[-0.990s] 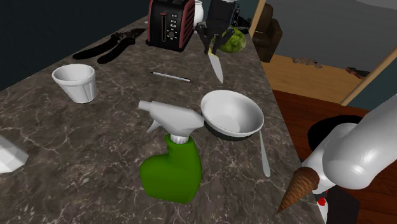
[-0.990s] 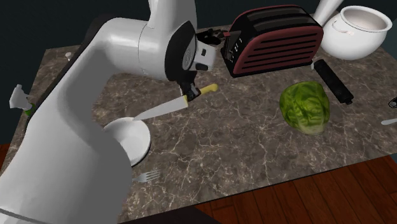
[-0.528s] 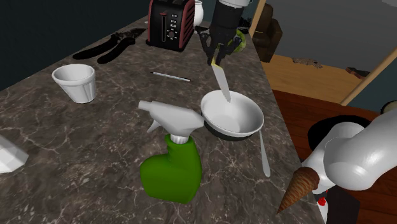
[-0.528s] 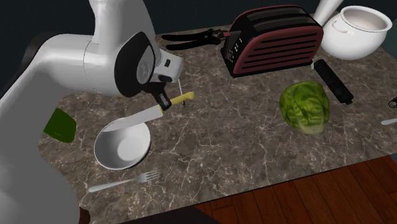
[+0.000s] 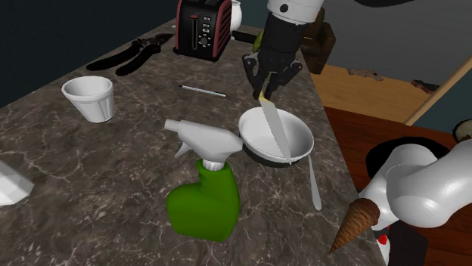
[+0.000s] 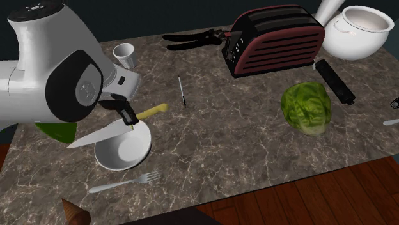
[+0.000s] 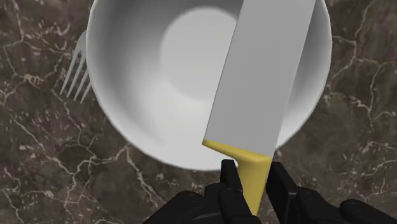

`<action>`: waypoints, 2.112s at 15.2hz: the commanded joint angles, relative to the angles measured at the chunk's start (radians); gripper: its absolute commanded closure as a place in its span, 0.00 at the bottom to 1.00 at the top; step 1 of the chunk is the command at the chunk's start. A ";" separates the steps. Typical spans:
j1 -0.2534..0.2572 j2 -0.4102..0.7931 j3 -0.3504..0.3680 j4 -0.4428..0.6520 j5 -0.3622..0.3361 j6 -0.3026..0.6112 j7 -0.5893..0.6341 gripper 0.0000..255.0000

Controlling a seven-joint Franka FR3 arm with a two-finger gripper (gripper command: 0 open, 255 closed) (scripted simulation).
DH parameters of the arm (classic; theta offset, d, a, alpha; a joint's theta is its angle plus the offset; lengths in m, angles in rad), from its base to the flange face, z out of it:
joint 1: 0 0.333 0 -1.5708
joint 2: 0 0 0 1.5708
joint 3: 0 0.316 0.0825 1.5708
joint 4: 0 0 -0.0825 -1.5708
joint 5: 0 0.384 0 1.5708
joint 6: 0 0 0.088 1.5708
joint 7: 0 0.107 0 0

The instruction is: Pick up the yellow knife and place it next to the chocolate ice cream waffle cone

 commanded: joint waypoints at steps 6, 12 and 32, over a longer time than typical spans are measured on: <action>0.064 -0.093 0.101 -0.050 0.064 -0.033 0.144 1.00; 0.113 -0.135 0.200 -0.051 0.121 -0.059 0.276 1.00; 0.178 -0.147 0.414 -0.119 0.221 0.037 0.501 1.00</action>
